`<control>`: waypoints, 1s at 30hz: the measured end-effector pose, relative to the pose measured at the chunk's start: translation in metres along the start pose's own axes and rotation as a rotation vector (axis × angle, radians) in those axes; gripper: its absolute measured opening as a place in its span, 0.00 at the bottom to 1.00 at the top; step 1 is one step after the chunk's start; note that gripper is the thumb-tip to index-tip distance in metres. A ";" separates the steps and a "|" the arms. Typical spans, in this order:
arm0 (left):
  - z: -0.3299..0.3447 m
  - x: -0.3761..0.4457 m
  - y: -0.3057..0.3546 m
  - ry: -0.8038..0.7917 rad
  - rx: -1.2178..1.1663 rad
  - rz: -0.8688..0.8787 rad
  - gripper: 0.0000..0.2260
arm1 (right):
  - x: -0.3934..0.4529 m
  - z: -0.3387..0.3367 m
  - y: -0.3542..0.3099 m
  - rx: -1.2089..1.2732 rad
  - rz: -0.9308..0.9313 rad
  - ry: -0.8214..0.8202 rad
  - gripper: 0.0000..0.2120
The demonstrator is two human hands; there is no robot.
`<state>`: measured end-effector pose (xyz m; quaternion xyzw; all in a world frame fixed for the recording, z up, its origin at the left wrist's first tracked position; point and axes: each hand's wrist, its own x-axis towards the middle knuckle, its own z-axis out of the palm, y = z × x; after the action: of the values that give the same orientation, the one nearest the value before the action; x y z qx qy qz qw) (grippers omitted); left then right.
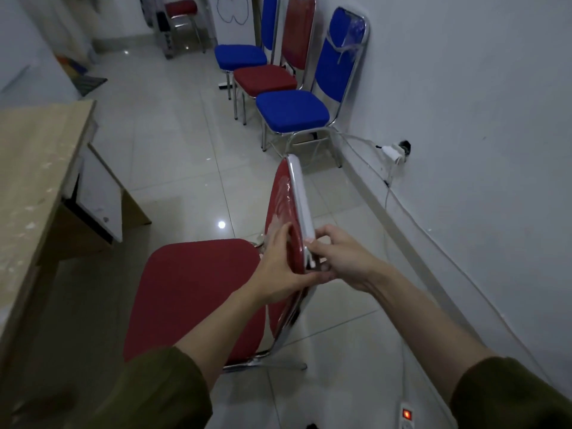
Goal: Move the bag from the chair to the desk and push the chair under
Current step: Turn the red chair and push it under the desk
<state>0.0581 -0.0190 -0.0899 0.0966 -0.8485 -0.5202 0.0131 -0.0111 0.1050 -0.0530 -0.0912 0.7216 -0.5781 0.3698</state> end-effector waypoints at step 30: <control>-0.084 0.082 0.001 0.141 -0.238 -0.322 0.24 | 0.194 -0.009 -0.101 -1.060 -0.947 -0.285 0.14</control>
<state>-0.0122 -0.1072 -0.0564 0.2649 -0.7516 -0.6041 0.0005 -0.1839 -0.0285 -0.0448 -0.6354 0.7328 -0.2312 0.0760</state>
